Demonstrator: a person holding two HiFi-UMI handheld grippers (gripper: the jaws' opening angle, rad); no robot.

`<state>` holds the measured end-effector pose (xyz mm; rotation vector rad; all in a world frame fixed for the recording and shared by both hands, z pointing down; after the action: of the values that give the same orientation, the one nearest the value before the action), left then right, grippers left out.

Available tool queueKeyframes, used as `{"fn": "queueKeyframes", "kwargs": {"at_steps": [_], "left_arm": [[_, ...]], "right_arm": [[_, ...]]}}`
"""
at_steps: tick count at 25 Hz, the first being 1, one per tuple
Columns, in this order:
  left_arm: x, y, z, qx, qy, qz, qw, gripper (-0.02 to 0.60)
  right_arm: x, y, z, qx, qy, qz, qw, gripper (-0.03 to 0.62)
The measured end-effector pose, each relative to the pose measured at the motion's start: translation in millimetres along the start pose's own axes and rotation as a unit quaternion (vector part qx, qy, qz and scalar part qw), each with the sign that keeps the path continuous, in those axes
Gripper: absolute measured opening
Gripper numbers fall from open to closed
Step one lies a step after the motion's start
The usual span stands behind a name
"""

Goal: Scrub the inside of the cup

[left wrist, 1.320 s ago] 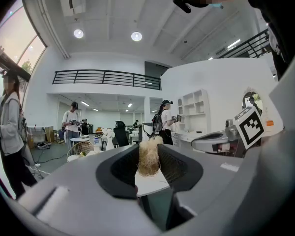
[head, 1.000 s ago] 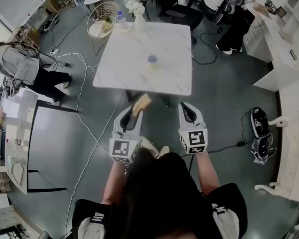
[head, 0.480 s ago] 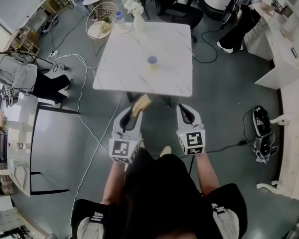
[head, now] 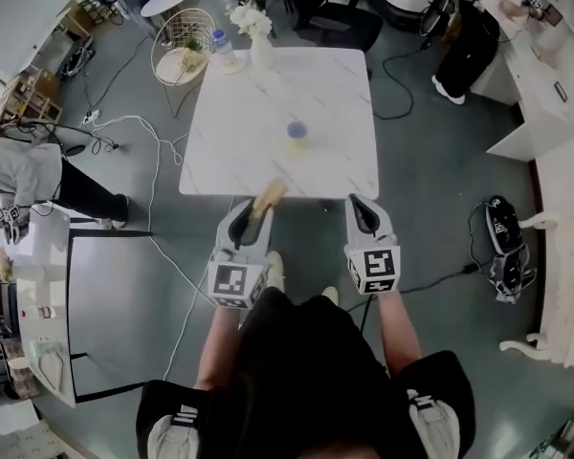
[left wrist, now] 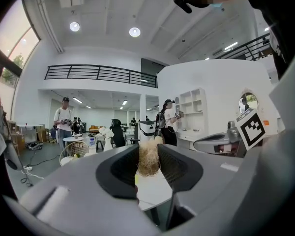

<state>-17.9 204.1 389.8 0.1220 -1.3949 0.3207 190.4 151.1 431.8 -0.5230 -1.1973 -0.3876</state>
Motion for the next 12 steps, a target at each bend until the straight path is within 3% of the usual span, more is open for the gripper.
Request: {"fn": "queueKeyframes", "kwargs": {"at_steps": [12], "left_arm": [[-16.1,-58.8,85.7,0.076,0.007,0.011,0.9970,0.126]], "right_arm": [[-29.0,-77.5,17.6,0.061,0.001,0.024,0.998,0.003]]}}
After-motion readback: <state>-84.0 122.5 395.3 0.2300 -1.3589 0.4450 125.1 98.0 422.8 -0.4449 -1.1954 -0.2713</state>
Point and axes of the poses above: the fingertips, and each gripper's own axes: y backward along the fingers, z to its left, x out of its underside, the point moved 4 cm from there along y, backward along the fingers, and after that the axes turned 13 degrees about y, right-handed, at the moved point
